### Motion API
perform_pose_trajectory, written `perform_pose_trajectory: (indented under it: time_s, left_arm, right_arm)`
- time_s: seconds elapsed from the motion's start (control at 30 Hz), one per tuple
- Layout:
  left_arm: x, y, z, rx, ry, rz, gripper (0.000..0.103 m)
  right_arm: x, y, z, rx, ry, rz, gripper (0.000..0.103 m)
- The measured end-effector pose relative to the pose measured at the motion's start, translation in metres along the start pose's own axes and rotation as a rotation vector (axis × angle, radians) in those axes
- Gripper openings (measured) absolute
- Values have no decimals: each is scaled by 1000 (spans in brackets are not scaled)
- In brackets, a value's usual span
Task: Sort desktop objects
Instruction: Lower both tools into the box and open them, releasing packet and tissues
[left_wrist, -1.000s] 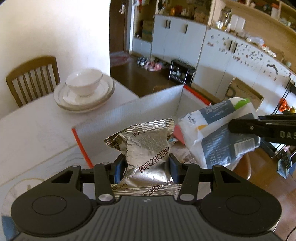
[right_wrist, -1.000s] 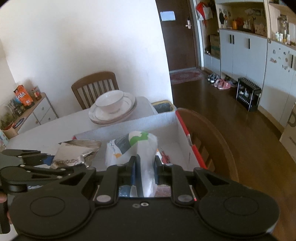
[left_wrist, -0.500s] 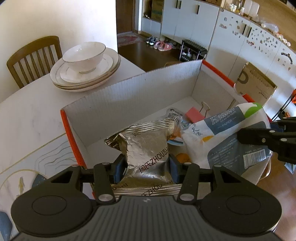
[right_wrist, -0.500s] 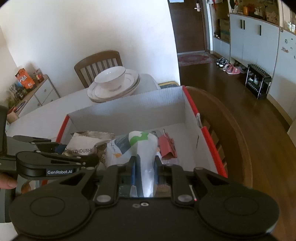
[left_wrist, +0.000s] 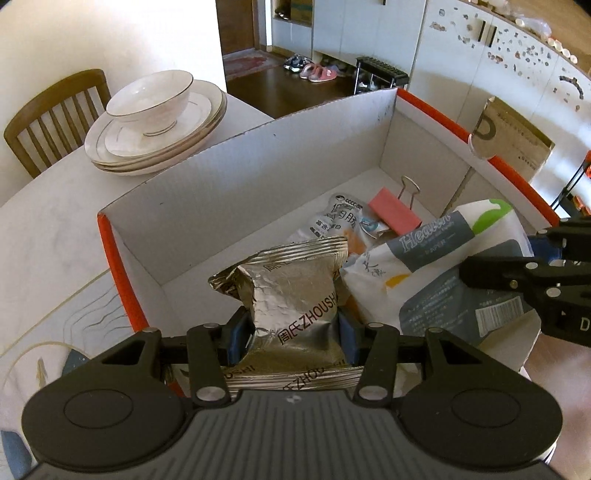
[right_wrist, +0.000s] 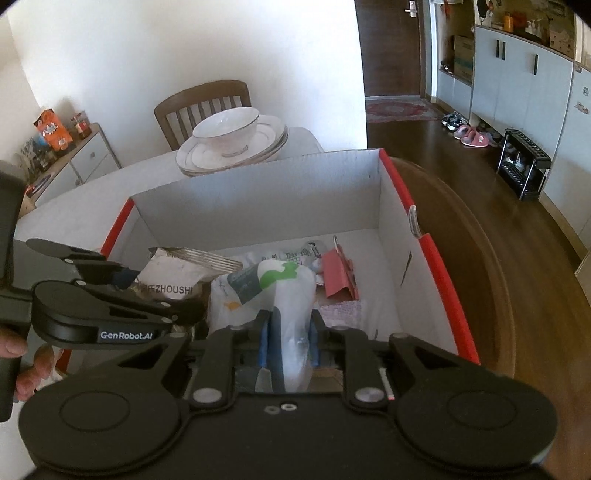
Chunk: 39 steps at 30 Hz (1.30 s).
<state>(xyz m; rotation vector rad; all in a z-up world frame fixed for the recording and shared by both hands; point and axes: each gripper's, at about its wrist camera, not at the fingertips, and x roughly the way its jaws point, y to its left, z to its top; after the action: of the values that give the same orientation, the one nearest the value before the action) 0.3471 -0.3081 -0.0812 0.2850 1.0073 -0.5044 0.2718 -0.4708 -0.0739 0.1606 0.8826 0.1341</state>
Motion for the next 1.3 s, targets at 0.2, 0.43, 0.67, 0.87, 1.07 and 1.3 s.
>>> perform_pose_trajectory:
  time_s: [0.2, 0.43, 0.67, 0.87, 1.07, 1.3]
  left_arm:
    - [-6, 3, -3, -5, -19, -9, 50]
    - [-24, 5, -5, 10, -82, -2, 64]
    - [-47, 8, -12, 1, -131, -38, 64]
    - [-70, 17, -20, -23, -181, -67, 65]
    - [-94, 25, -32, -30, -226, -99, 69]
    - [-115, 31, -48, -30, -252, -121, 73]
  right_arm:
    - [-4, 0, 1, -4, 7, -1, 29]
    - [-10, 1, 1, -9, 8, -26, 41]
    - [-23, 7, -1, -29, -8, -43, 52]
    - [-41, 24, -3, -62, -40, -48, 56]
    - [-60, 42, -9, -86, -80, -54, 64]
    - [-79, 57, -19, -91, -125, -51, 65]
